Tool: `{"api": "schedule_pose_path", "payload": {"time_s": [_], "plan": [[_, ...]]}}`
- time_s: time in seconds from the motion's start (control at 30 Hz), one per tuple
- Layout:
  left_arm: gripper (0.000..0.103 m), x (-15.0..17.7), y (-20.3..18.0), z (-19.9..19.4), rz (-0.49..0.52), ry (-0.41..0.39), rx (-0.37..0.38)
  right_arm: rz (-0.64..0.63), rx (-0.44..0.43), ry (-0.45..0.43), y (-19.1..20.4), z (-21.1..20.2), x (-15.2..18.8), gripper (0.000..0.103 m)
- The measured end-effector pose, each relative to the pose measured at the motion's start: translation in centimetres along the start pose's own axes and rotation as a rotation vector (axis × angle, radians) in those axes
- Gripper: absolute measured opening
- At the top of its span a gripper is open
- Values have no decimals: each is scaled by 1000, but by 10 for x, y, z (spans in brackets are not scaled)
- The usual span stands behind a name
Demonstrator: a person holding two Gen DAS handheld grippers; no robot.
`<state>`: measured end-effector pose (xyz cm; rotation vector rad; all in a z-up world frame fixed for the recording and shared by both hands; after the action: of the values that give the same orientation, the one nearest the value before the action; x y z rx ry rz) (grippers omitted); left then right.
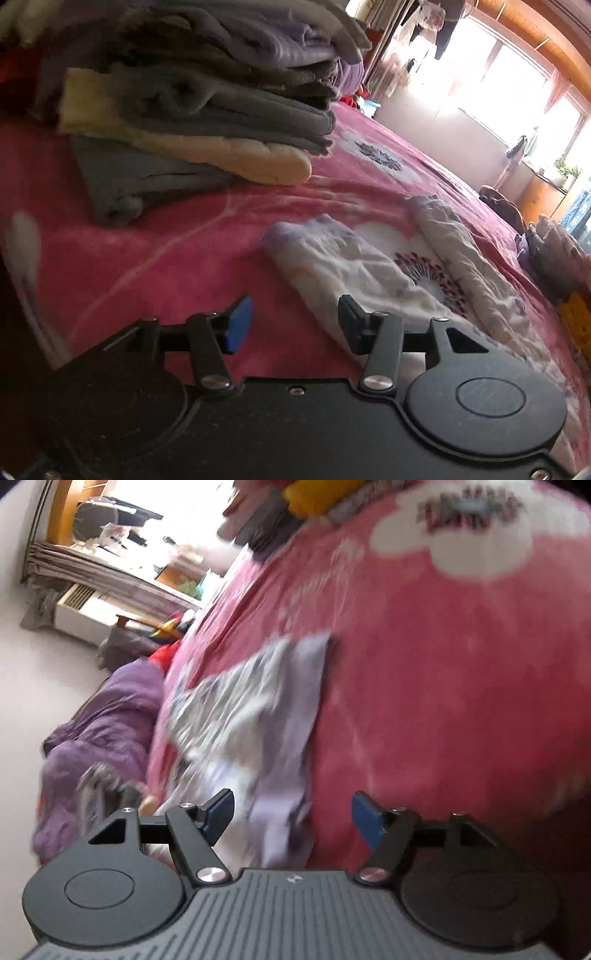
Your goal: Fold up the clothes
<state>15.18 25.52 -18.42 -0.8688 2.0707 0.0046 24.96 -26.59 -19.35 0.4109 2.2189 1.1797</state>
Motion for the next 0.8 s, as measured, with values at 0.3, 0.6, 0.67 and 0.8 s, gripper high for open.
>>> {"api": "schedule_pose_path", "payload": {"time_s": [0.3,0.6,0.67,0.8], "plan": [[48,71,-187,-50,448,180,477,-143,-13,-35,-9,84,-44,13],[49,152,-265,-72,816,272,516,-238,93,-100,-9,70,-93,6],[48,170,-269,-60,881,299,461,-234,158,-85,-19,71,-94,12],[53,157,-268,-84,821,227,538,-203,116,-155,-10,49,-68,62]]}}
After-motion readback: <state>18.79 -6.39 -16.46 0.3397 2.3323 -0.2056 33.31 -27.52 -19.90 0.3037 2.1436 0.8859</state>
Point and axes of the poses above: each gripper's, at about its wrist camera, not at the fingertips, and z roughly the way its jaws point, y to its left, x to its underside, the point moved 6 cm from there along z, roughly the way its jaws point, and after that the axes turned 9 degrees about -x, right-handed, at the moved point
